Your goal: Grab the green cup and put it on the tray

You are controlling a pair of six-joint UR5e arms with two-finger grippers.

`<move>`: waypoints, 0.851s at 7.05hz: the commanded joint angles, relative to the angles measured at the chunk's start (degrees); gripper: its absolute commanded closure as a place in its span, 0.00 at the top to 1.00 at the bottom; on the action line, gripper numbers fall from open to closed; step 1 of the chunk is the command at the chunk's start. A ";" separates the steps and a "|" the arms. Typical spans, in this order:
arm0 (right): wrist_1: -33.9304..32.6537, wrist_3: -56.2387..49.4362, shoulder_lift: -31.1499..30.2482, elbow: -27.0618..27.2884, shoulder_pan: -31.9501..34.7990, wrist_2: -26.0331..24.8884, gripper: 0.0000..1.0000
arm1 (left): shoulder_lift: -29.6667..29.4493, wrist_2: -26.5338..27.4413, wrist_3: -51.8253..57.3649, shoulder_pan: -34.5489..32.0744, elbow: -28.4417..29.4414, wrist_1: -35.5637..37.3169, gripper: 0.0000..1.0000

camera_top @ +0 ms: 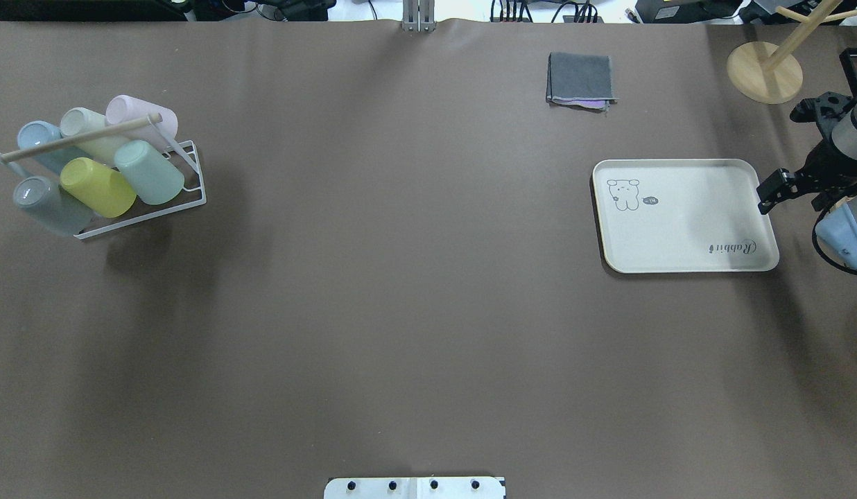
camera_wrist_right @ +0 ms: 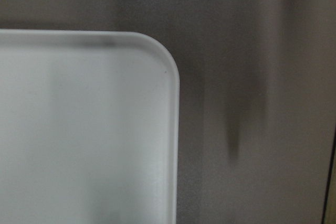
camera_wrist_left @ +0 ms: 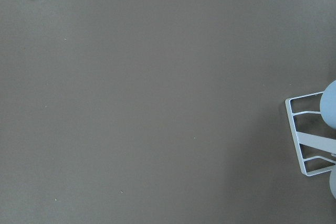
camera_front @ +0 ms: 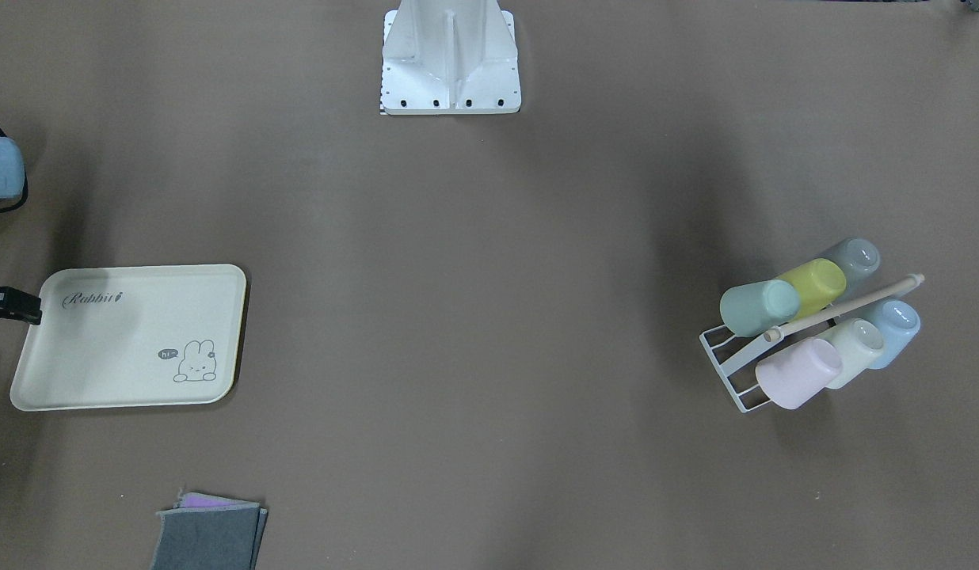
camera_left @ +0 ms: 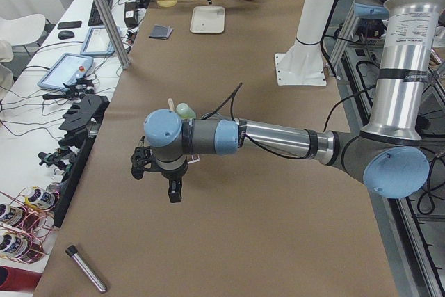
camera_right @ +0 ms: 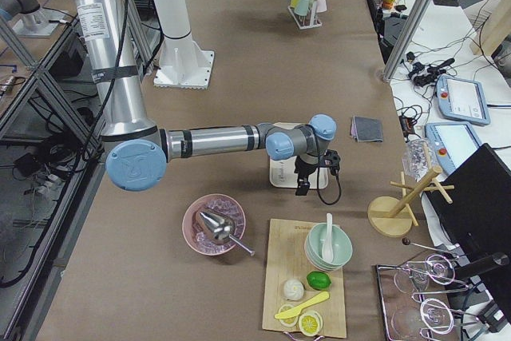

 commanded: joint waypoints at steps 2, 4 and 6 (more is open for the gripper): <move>0.57 0.00 -0.27 -1.24 -0.14 0.15 0.90 | 0.06 0.07 -0.22 0.07 -0.10 -0.23 0.98; 2.84 0.09 0.18 -3.08 -0.14 0.15 0.81 | 0.06 -0.02 0.14 0.07 -0.18 -0.32 0.99; 3.38 0.09 0.35 -4.31 -0.22 0.15 0.75 | 0.76 -0.02 0.05 0.15 -4.46 0.20 0.98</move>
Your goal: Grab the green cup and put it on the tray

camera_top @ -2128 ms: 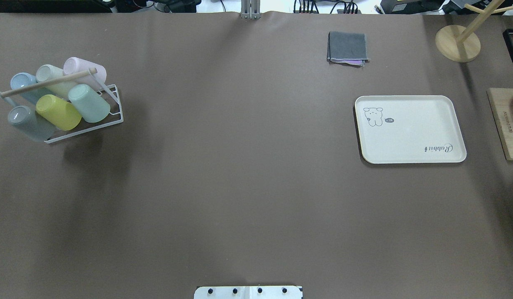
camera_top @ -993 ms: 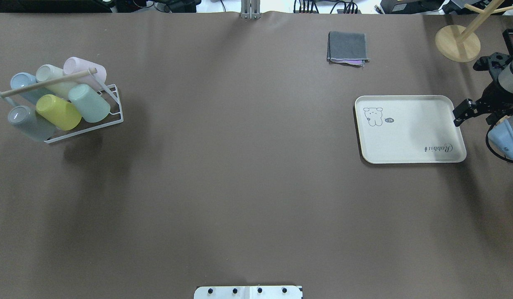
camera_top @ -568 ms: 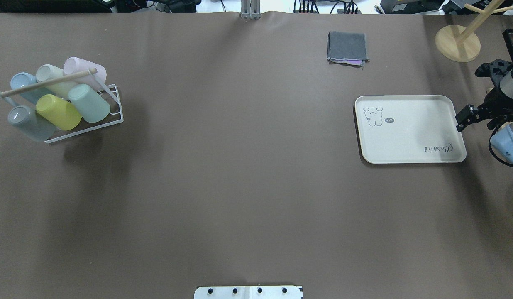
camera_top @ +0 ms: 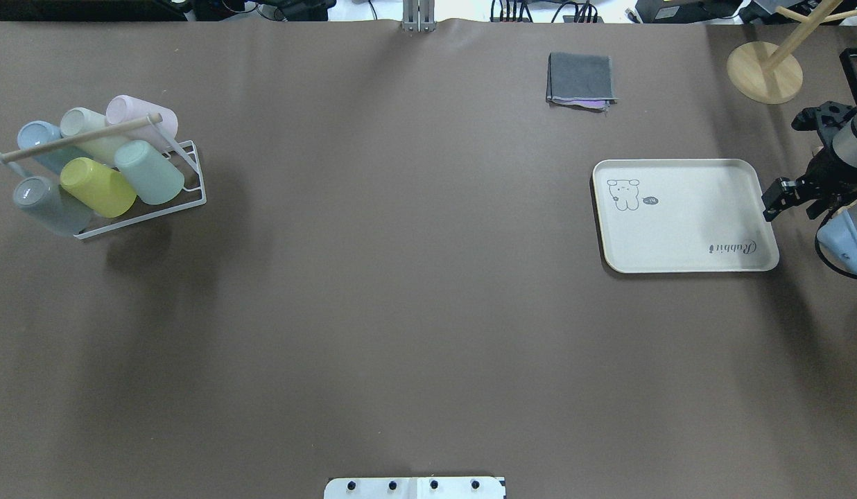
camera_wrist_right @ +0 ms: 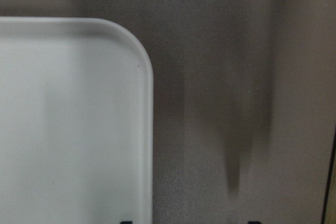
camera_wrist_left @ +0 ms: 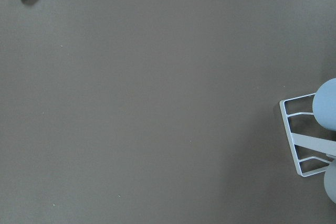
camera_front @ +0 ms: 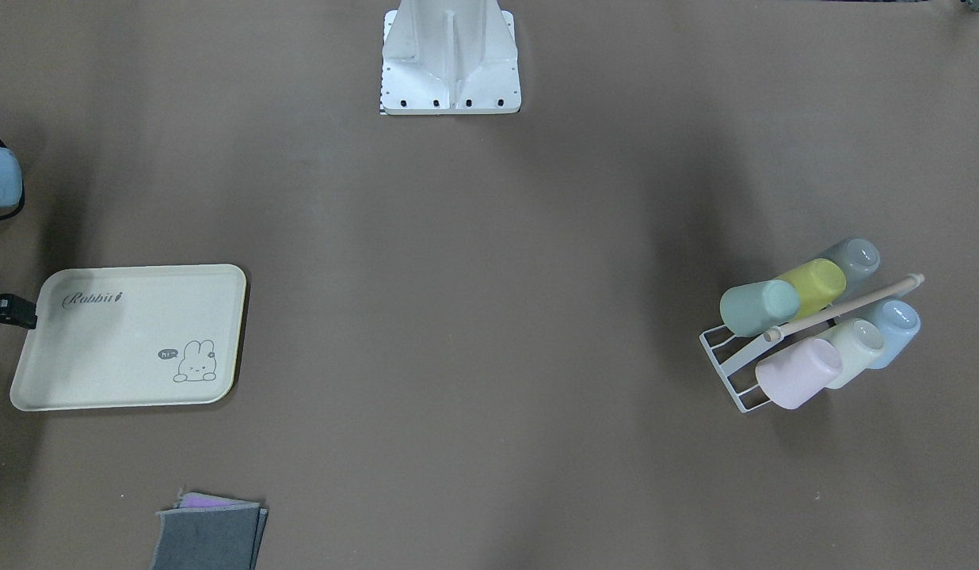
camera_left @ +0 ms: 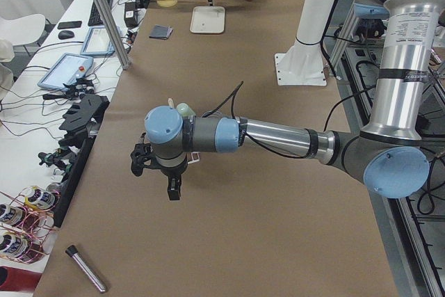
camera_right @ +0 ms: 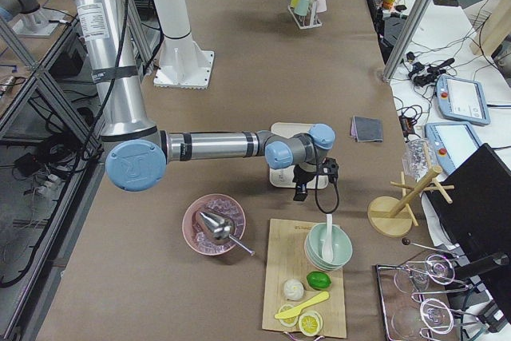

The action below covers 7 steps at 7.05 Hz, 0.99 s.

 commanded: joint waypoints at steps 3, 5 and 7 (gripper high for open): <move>2.43 0.18 2.13 -3.81 -0.58 0.00 0.72 | 3.39 0.47 -6.33 7.58 -15.03 2.12 0.98; 2.43 0.18 2.40 -3.91 -0.85 0.18 0.70 | 3.13 0.74 -12.69 14.17 -22.07 2.13 0.98; 2.43 0.18 2.40 -3.91 -1.20 0.18 0.46 | 0.33 1.79 -21.01 23.74 -27.18 2.22 0.99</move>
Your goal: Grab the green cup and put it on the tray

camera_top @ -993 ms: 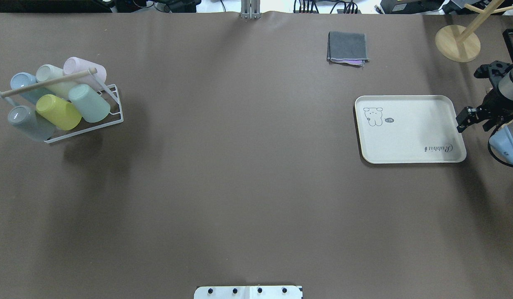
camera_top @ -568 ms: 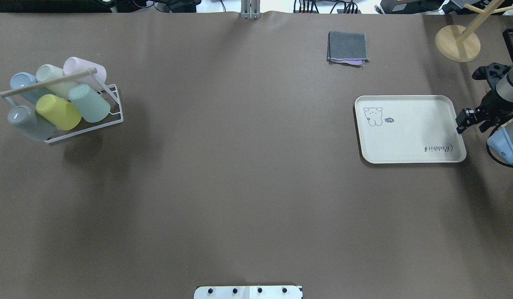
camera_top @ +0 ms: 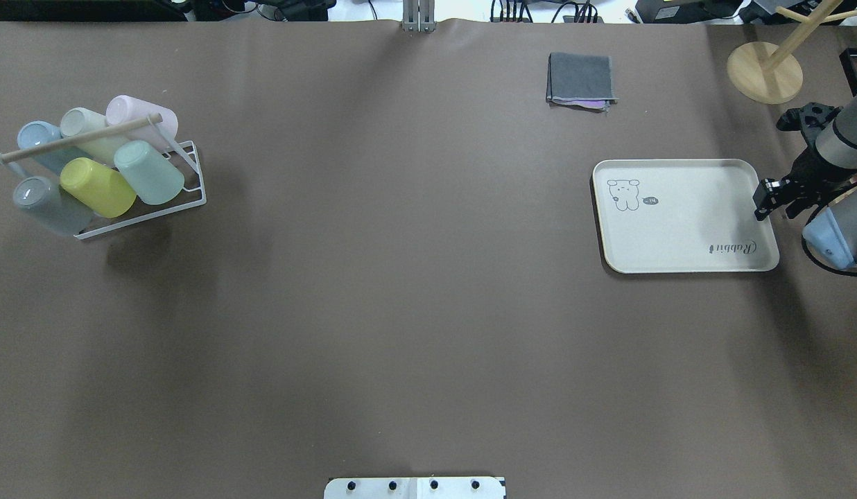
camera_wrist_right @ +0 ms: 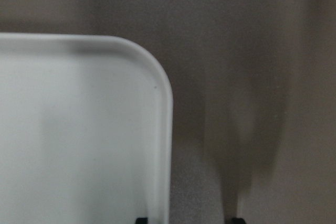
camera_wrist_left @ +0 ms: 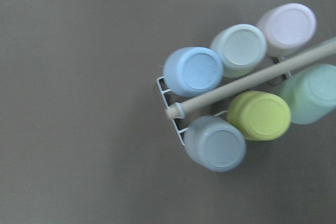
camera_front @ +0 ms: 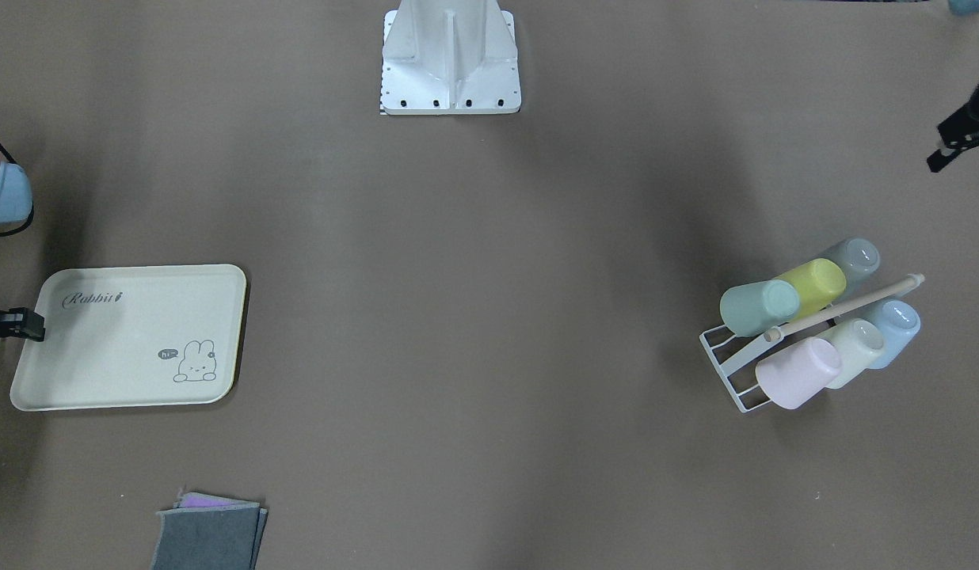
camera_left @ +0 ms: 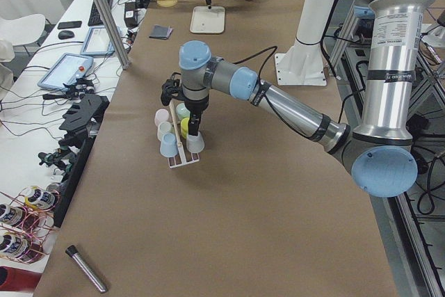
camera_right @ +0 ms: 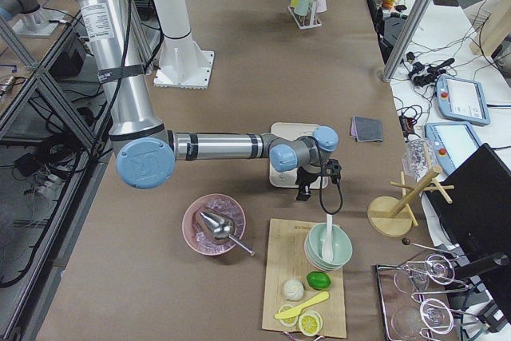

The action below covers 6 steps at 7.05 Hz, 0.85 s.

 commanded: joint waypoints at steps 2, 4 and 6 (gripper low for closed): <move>-0.07 0.00 0.12 0.05 -0.15 0.10 0.34 | -11.57 3.69 -12.86 15.42 -3.54 6.54 0.99; -0.08 0.00 0.13 0.14 -0.15 0.10 0.31 | -16.00 17.85 -5.91 26.74 -5.72 8.08 0.99; -0.08 0.00 0.04 0.23 -0.06 0.80 0.08 | -16.01 32.64 17.72 31.81 -8.02 8.25 0.99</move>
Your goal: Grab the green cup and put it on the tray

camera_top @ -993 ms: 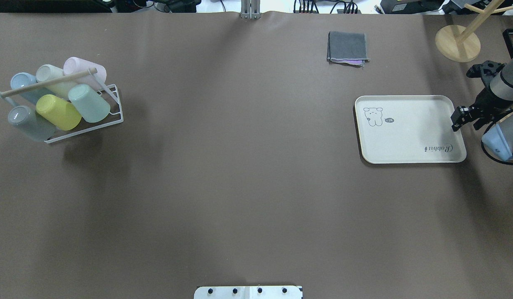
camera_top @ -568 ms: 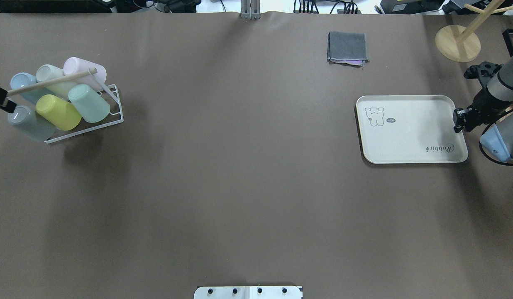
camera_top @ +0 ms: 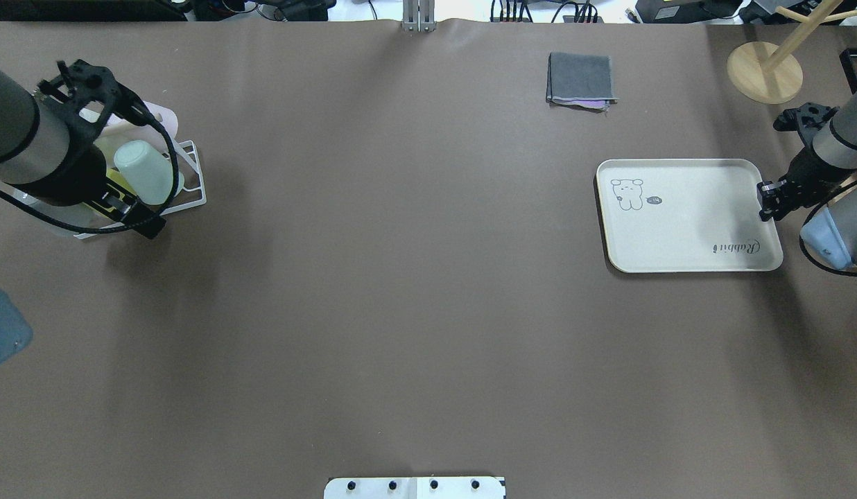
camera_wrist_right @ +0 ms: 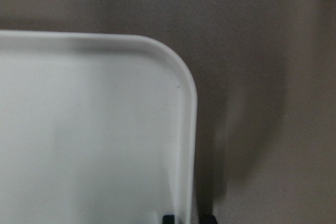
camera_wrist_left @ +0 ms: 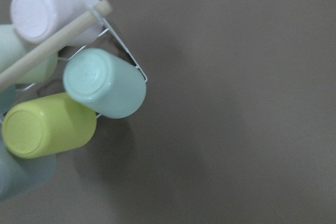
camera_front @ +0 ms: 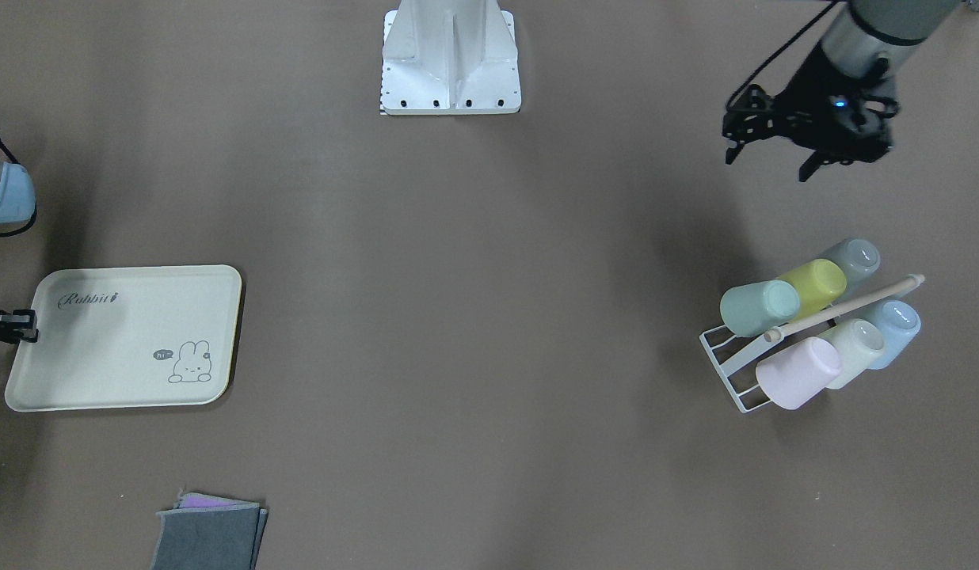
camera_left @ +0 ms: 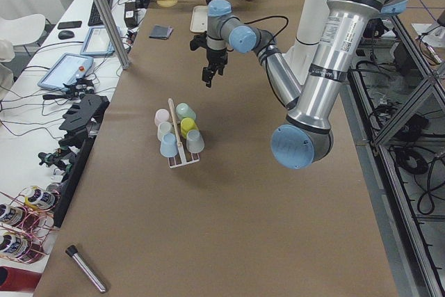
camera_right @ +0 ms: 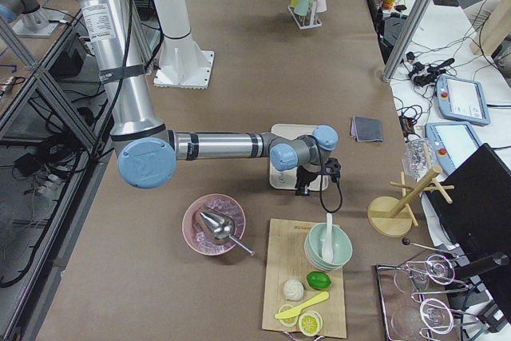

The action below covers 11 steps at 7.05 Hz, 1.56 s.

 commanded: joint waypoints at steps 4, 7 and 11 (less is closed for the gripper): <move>0.08 -0.53 -0.25 0.65 0.51 1.31 0.00 | -0.10 28.33 35.27 15.09 -3.05 0.88 0.99; 2.62 -0.53 0.10 0.83 3.76 9.11 0.00 | 0.08 41.54 59.88 17.48 -2.53 3.24 0.99; 2.63 -0.09 1.06 3.37 6.58 17.31 0.00 | -0.62 59.45 63.92 24.68 6.68 4.57 0.99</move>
